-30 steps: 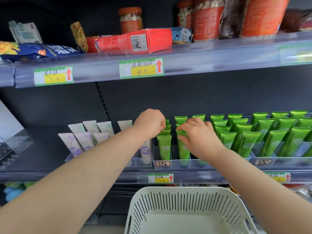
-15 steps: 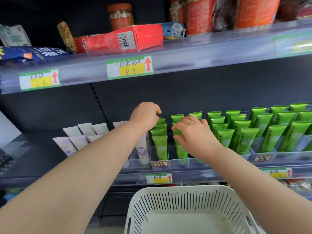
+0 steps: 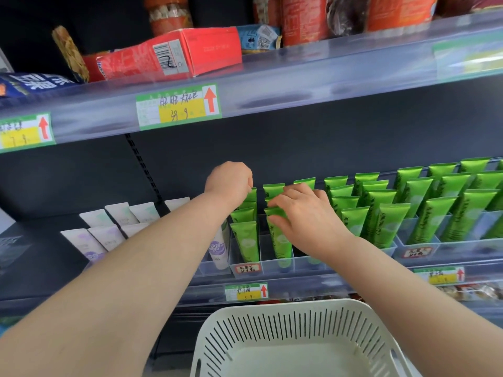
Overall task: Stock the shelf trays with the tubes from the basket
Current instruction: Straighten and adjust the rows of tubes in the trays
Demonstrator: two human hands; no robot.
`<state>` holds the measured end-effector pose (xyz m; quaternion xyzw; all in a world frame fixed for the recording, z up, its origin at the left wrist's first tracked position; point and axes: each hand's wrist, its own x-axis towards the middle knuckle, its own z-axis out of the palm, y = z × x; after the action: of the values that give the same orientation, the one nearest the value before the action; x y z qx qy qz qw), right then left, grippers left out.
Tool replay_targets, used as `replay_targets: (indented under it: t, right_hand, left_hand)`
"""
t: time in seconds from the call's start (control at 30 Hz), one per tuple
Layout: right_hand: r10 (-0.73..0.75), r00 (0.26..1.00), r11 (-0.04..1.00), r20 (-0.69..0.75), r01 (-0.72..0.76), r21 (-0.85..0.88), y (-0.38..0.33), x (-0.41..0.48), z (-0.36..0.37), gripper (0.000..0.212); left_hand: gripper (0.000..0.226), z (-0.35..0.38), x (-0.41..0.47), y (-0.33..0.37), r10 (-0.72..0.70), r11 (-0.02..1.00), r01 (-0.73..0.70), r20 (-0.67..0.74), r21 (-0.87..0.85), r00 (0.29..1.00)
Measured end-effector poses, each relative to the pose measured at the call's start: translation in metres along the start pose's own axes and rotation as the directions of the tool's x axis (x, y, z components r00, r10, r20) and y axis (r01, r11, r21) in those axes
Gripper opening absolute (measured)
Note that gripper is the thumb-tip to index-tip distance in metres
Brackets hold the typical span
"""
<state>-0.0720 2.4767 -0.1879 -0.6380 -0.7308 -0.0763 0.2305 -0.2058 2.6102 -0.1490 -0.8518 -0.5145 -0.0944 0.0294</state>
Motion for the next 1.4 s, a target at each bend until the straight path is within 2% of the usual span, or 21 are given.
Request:
replay_targets:
  t: [0.13, 0.47, 0.53, 0.6, 0.73, 0.9, 1.2, 1.4]
  right_hand:
    - [0.008, 1.0, 1.0, 0.004, -0.008, 0.001, 0.002, 0.0, -0.001, 0.034]
    - [0.011, 0.998, 0.999, 0.057, -0.008, -0.051, -0.008, 0.002, -0.005, 0.036]
    - [0.01, 0.998, 0.999, 0.056, -0.007, -0.054, -0.013, 0.001, -0.006, 0.036]
    - [0.008, 0.998, 0.998, 0.06, -0.005, -0.058, -0.017, 0.0, -0.008, 0.036]
    - [-0.004, 0.997, 0.997, 0.073, 0.009, -0.071, -0.026, -0.001, -0.01, 0.033]
    - [-0.004, 0.996, 0.996, 0.086, 0.011, -0.087, -0.032, -0.002, -0.013, 0.031]
    - [-0.018, 0.997, 0.996, 0.077, 0.025, -0.084, -0.049, 0.011, -0.01, 0.033]
    - [-0.127, 0.986, 0.987, 0.107, 0.136, -0.083, -0.093, 0.037, 0.013, 0.039]
  left_hand:
    - [0.012, 0.003, 0.0, 0.0, 0.007, 1.0, -0.007, -0.032, 0.001, 0.999]
    - [0.009, -0.017, -0.02, -0.007, 0.012, 0.982, -0.02, -0.046, -0.188, 0.999]
    - [0.007, -0.023, -0.026, -0.008, 0.018, 0.974, -0.024, -0.03, -0.225, 0.999]
    - [0.015, -0.028, -0.031, -0.008, 0.031, 0.969, -0.026, 0.019, -0.244, 0.999]
    - [0.007, -0.032, -0.04, -0.007, 0.109, 0.979, -0.086, 0.117, -0.184, 0.987]
    - [0.003, -0.027, -0.048, -0.005, 0.172, 0.978, -0.154, 0.123, -0.142, 0.977]
    - [0.009, -0.043, -0.061, -0.048, 0.089, 0.963, -0.091, -0.019, -0.252, 0.996]
    - [0.008, -0.048, -0.091, -0.1, 0.018, 0.986, -0.019, -0.005, -0.164, 1.0]
